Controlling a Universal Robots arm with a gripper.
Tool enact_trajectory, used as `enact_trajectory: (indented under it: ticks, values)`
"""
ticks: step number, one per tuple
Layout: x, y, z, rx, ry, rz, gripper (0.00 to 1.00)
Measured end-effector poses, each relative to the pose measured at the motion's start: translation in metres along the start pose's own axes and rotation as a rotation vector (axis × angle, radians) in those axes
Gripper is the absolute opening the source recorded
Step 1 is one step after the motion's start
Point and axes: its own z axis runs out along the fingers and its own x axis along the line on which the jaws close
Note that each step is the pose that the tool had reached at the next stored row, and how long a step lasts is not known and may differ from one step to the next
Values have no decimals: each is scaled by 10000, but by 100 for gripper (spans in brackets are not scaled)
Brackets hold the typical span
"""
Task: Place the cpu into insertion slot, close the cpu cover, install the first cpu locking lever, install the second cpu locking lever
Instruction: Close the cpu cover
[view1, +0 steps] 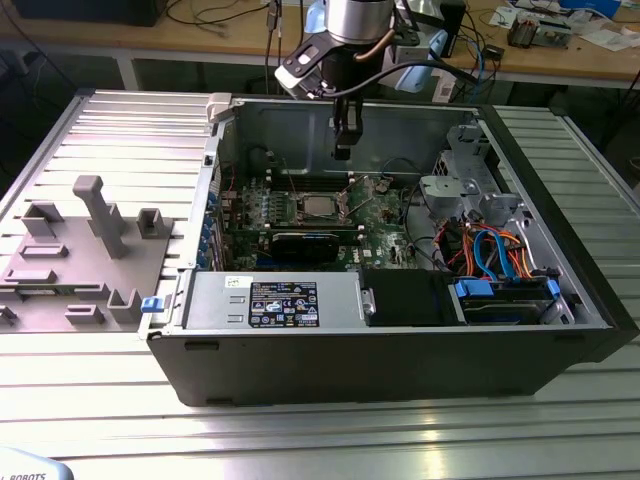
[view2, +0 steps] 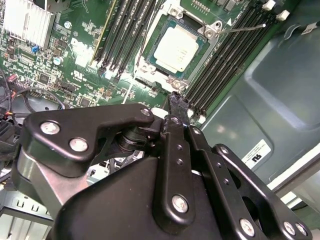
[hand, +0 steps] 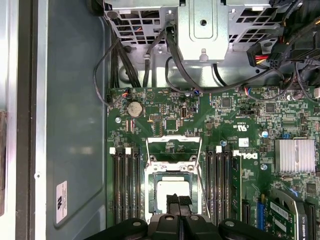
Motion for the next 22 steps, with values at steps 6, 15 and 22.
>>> enact_trajectory:
  ticks: [6,15,22]
  values:
    - [0,16,3,0,0,0,11]
    - [0,36,4,1,0,0,11]
    - [0,50,7,1,1,0,11]
